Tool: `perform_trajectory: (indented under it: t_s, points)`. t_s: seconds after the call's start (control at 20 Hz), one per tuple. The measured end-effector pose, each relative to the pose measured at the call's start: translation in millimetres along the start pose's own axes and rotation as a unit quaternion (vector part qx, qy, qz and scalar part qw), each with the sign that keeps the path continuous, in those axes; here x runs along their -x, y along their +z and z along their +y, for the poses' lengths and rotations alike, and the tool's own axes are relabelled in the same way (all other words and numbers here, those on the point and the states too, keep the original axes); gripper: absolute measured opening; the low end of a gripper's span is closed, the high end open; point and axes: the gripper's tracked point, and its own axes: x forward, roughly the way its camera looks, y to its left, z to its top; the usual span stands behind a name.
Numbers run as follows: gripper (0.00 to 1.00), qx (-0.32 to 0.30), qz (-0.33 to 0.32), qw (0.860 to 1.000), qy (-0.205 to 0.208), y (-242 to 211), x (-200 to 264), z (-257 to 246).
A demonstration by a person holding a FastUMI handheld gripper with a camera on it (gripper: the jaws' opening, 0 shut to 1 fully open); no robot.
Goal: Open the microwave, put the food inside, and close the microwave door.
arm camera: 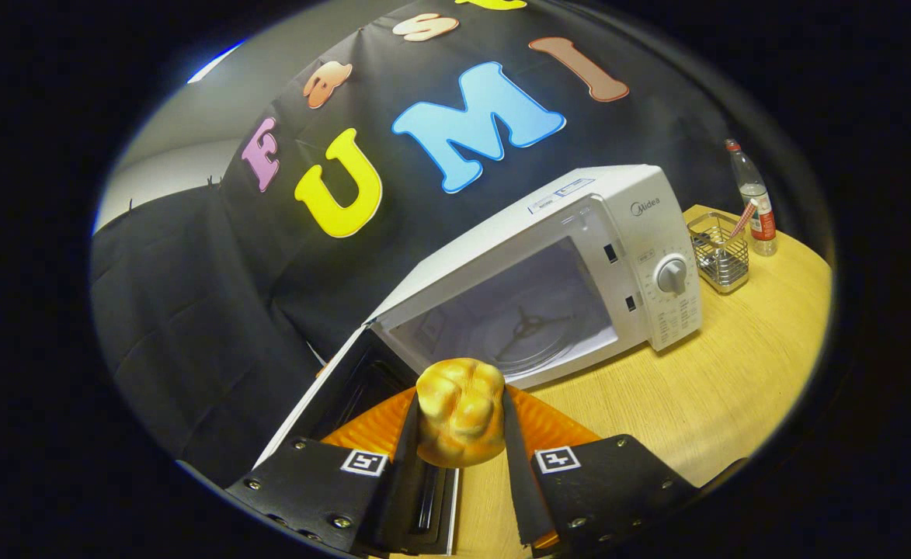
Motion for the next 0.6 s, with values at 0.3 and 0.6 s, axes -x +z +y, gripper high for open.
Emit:
perform_trajectory:
  t_s: [0.3, 0.6]
  points:
    - [0.55, -0.002, -0.017, 1.0, -0.002, -7.7, -43.4, -6.0]
    - [0.55, -0.021, -0.044, 0.999, -0.02, -5.4, -91.3, -24.3]
